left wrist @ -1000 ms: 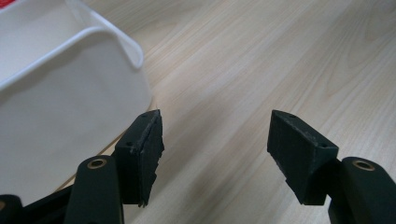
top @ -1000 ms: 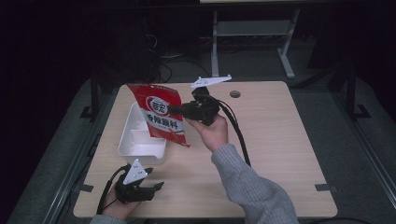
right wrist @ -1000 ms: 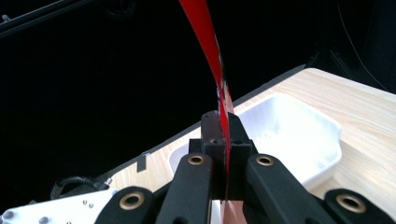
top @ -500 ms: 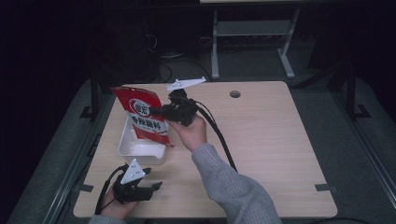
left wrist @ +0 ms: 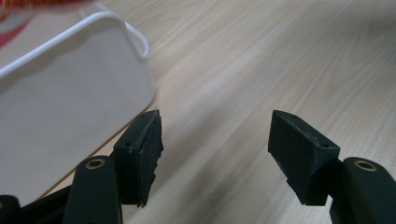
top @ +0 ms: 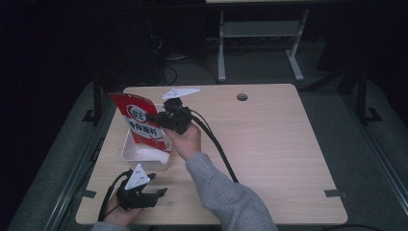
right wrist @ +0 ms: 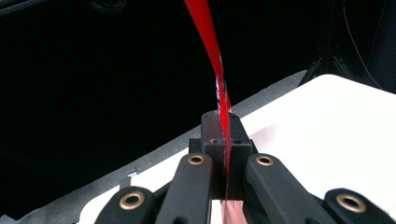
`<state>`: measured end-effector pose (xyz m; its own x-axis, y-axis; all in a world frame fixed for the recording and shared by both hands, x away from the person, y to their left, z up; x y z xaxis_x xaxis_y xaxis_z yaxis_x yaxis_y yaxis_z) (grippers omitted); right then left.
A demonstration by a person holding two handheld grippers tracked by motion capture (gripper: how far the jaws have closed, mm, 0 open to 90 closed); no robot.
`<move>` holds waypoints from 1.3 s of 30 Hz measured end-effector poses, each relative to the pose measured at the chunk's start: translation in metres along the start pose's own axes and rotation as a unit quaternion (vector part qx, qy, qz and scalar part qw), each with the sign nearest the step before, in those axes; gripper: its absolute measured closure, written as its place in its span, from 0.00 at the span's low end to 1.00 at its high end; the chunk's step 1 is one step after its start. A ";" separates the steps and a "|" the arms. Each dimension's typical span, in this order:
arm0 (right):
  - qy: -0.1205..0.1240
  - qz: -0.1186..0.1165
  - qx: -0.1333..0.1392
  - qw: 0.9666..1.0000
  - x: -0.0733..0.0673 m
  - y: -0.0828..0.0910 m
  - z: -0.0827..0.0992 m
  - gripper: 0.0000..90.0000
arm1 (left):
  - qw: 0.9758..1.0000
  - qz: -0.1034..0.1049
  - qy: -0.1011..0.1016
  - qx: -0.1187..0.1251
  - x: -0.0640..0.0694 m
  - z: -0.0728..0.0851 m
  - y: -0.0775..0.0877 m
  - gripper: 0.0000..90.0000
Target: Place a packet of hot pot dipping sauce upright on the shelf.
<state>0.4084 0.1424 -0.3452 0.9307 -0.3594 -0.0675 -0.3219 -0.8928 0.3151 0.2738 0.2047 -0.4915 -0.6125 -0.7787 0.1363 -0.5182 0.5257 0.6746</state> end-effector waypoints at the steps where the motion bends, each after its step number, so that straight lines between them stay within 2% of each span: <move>1: -0.001 0.001 0.000 1.000 -0.001 -0.001 0.001 1.00 | 1.000 0.000 0.000 0.000 0.000 0.000 0.000 0.38; 8: -0.007 0.007 0.015 1.000 -0.003 -0.009 0.013 1.00 | 1.000 0.001 -0.005 -0.004 0.001 0.000 0.000 0.38; 15: -0.013 0.006 0.010 1.000 -0.005 -0.018 0.026 1.00 | 1.000 0.002 -0.004 -0.004 0.001 0.000 -0.001 0.38; 19: -0.007 0.005 0.001 1.000 -0.007 -0.023 0.033 1.00 | 1.000 0.002 -0.004 -0.004 0.001 0.000 -0.001 0.38; 39: 0.010 -0.014 -0.036 0.999 -0.006 -0.012 0.050 0.99 | 1.000 0.000 -0.004 -0.005 0.002 0.001 -0.002 0.38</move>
<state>0.3982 0.1417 -0.3954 0.9424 -0.3293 -0.0588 -0.2838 -0.8800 0.3809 0.2734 0.2025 -0.4931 -0.6175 -0.7757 0.1303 -0.5122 0.5223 0.6818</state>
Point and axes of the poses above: each handheld gripper's, and its own axes: y roughly backward along the jaws, z roughly out of its underside, x roughly to its right, the point moved 8 cm from there along -y, roughly forward along the jaws, and after that the axes turned 15 degrees about y, right-handed, at the moved point
